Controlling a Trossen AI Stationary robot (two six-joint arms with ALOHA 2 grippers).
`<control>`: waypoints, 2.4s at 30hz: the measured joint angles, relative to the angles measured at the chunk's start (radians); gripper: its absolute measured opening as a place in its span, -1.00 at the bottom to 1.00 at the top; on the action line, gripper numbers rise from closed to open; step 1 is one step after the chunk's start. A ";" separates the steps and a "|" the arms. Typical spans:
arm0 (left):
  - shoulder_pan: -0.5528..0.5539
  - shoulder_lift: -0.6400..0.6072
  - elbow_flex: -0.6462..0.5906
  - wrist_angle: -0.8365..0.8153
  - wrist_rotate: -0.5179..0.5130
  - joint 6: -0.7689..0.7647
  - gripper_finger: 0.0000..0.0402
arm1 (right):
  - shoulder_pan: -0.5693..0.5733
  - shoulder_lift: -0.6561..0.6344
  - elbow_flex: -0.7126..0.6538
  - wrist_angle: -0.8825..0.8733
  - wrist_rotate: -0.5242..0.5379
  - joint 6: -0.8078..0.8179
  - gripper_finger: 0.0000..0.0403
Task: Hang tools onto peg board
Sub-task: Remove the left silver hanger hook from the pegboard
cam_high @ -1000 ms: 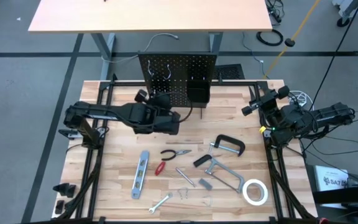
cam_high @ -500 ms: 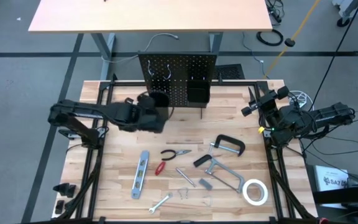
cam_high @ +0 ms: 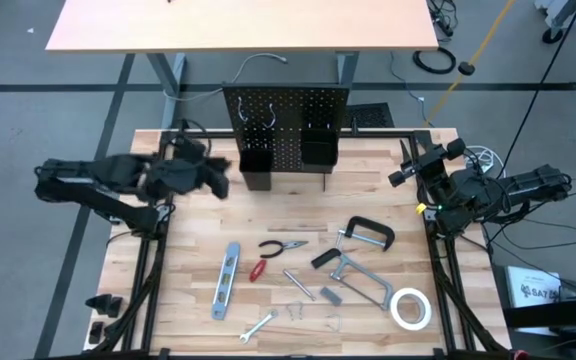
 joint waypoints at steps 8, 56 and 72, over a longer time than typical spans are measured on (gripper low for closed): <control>0.037 -0.055 -0.412 0.622 0.006 0.142 -0.49 | 0.000 0.000 0.000 0.002 0.000 0.000 -0.17; 0.137 0.371 -0.298 1.187 -0.380 0.414 0.03 | 0.000 0.011 0.000 0.004 -0.028 0.016 -0.17; -0.013 0.385 -0.262 1.192 -0.754 1.178 0.03 | 0.000 0.018 0.000 -0.124 -0.026 0.115 -0.17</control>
